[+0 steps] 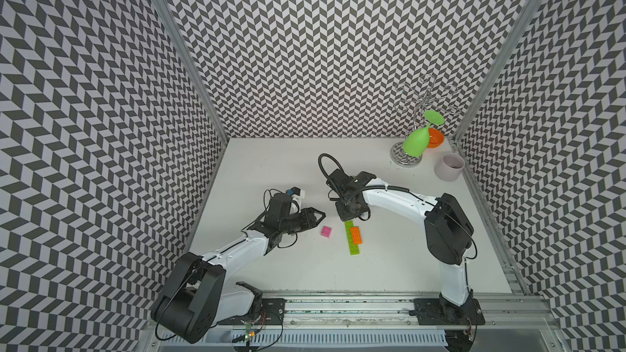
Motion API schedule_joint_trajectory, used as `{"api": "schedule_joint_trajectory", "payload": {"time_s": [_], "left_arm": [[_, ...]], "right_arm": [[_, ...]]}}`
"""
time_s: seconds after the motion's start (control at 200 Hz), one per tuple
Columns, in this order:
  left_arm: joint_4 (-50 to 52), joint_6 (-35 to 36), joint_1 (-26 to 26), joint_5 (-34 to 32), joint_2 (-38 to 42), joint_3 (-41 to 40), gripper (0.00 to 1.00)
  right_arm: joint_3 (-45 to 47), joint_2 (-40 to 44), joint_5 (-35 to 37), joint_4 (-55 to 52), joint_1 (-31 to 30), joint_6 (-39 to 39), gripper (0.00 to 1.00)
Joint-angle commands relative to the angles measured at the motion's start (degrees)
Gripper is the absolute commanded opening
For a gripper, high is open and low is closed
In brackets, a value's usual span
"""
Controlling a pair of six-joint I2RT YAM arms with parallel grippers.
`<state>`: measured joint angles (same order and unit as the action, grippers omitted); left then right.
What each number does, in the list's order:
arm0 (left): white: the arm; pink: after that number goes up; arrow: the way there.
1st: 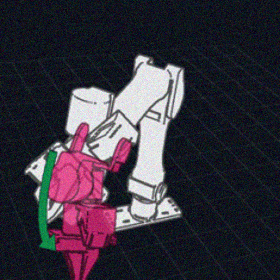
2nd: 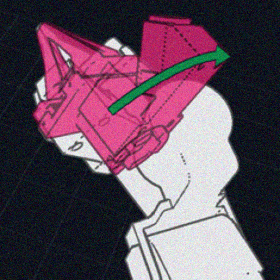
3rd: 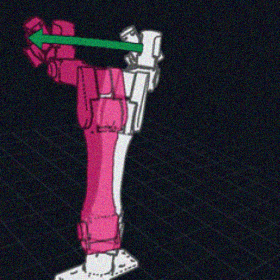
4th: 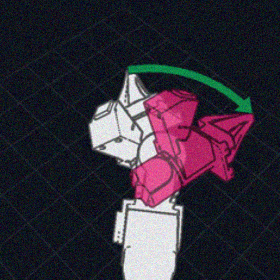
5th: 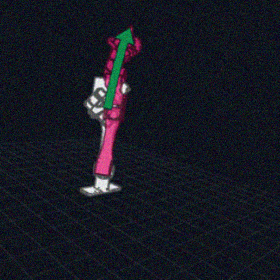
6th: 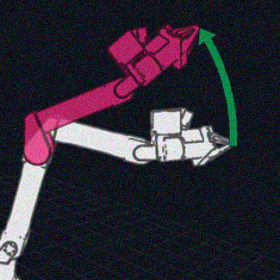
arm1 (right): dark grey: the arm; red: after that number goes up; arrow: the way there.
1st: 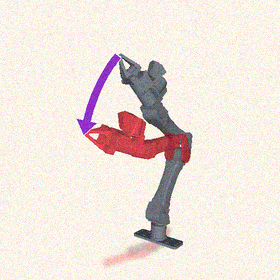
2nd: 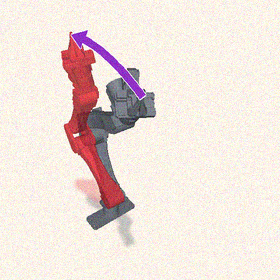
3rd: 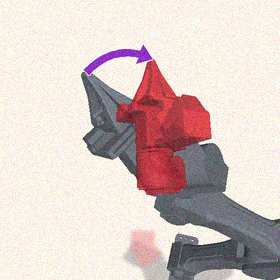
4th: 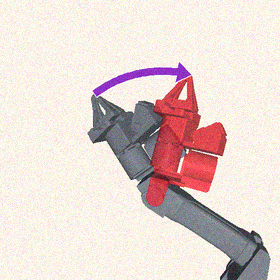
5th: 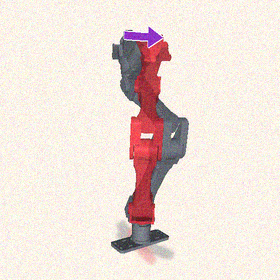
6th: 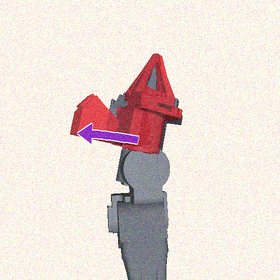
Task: Assemble a small pinwheel with lego
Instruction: Assemble the lego brick with the lego brick.
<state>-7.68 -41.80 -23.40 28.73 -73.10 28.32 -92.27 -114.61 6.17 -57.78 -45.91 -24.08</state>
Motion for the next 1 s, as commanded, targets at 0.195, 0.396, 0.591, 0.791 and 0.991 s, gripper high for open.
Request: {"api": "schedule_joint_trajectory", "payload": {"time_s": [0.195,0.396,0.591,0.791,0.991], "left_arm": [[-2.05,1.01,-0.39,-0.78,-1.86,1.99,0.53],[-1.98,1.19,-0.29,-0.69,-2.09,1.91,0.53],[-2.07,1.21,-0.36,-0.69,-2.39,1.86,0.53],[-2.16,1.17,-0.27,-0.69,-2.4,1.74,0.52],[-2.16,1.15,-0.25,-0.78,-2.4,1.46,0.52]], "right_arm": [[1.25,-1.43,-3.35,1.91,1.1,2.81,0.09],[2.61,-1.82,-4.31,1.45,1.09,2.72,0.09],[3.63,-1.61,-5.29,1.35,1.1,2.45,0.09],[4.51,-1.5,-6.74,1.44,1.09,2.43,0.08],[5.8,-1.64,-6.85,0.91,1.09,2.11,0.09]]}}
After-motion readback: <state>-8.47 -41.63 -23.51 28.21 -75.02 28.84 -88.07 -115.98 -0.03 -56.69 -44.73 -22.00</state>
